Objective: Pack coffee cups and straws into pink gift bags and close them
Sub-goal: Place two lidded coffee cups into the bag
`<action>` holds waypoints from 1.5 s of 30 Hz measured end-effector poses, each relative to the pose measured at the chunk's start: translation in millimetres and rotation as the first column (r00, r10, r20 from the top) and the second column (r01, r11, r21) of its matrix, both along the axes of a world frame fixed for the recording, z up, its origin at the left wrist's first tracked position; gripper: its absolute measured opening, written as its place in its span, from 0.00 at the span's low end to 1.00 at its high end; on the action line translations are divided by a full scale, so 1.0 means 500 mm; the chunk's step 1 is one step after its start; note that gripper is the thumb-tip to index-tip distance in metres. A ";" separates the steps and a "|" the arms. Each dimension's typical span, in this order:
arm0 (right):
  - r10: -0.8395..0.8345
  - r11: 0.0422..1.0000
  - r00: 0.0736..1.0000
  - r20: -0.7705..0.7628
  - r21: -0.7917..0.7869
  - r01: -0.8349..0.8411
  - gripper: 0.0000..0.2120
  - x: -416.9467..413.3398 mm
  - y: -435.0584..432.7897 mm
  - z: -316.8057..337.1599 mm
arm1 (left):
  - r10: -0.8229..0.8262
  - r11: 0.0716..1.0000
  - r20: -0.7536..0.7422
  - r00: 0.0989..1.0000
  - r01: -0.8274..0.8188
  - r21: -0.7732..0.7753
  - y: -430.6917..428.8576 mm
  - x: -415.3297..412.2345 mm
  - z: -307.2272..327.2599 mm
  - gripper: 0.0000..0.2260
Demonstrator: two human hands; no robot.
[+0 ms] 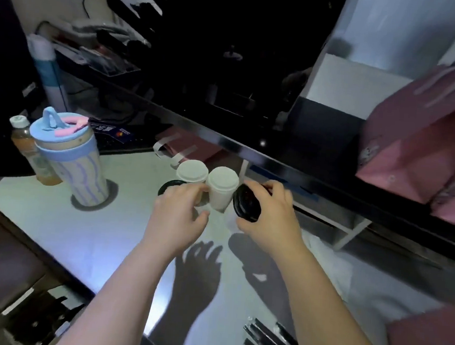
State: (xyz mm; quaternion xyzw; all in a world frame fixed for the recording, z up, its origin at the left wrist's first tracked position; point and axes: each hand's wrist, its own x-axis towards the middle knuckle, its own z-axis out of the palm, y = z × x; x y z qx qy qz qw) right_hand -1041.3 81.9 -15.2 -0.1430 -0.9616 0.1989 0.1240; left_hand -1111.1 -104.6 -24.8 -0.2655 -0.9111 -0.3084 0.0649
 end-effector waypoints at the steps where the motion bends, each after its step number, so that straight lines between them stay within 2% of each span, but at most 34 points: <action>1: -0.040 0.999 0.998 -0.047 -0.003 0.040 0.36 0.034 0.028 0.031 | -0.043 0.999 -0.018 0.999 0.044 0.013 0.036 0.003 0.018 0.19; 4: -0.191 0.982 0.970 -0.148 -0.030 0.189 0.36 0.148 0.116 0.120 | -0.184 0.981 -0.096 0.978 0.189 0.041 0.153 0.031 0.063 0.22; 9: -0.358 0.928 0.923 -0.142 0.057 0.368 0.36 0.333 0.230 0.209 | -0.404 0.913 -0.167 0.900 0.408 -0.008 0.350 0.136 0.120 0.23; 16: -0.553 0.807 0.809 -0.201 0.110 0.580 0.35 0.583 0.357 0.264 | -0.662 0.738 -0.206 0.720 0.674 -0.014 0.555 0.349 0.186 0.21; 18: -0.567 0.803 0.786 -0.246 0.051 0.594 0.35 0.659 0.382 0.278 | -0.735 0.661 -0.174 0.656 0.749 0.032 0.588 0.417 0.191 0.19; 20: -0.570 0.811 0.779 -0.262 -0.023 0.585 0.35 0.732 0.400 0.288 | -0.813 0.572 -0.080 0.576 0.817 0.070 0.611 0.484 0.184 0.15; 23: -0.584 0.805 0.798 -0.150 0.018 0.593 0.36 0.821 0.419 0.277 | -0.867 0.494 0.055 0.495 0.869 -0.040 0.632 0.566 0.157 0.11; 25: -0.601 0.796 0.799 -0.011 0.089 0.599 0.35 0.855 0.429 0.245 | -0.868 0.476 0.067 0.492 0.864 -0.166 0.639 0.599 0.135 0.13; 27: -0.590 0.807 0.801 0.097 0.103 0.582 0.36 0.864 0.438 0.200 | -0.858 0.490 0.012 0.513 0.827 -0.276 0.644 0.614 0.114 0.21; 31: -0.559 0.829 0.792 0.246 0.146 0.540 0.39 0.844 0.464 0.108 | -0.833 0.488 0.048 0.551 0.774 -0.402 0.642 0.617 0.083 0.47; 34: -0.570 0.821 0.745 0.348 0.207 0.531 0.38 0.835 0.494 0.058 | -0.827 0.487 0.060 0.559 0.766 -0.420 0.640 0.616 0.066 0.59; 37: -0.574 0.814 0.723 0.385 0.180 0.552 0.38 0.845 0.526 0.023 | -0.822 0.494 0.049 0.567 0.753 -0.435 0.639 0.617 0.049 0.63; 41: -0.527 0.838 0.780 0.338 0.057 0.542 0.38 0.848 0.550 -0.005 | -0.825 0.494 0.047 0.564 0.759 -0.425 0.637 0.626 0.036 0.64; 45: -0.470 0.862 0.803 0.367 -0.005 0.507 0.37 0.839 0.551 -0.031 | -0.821 0.506 0.042 0.569 0.761 -0.406 0.637 0.637 0.035 0.63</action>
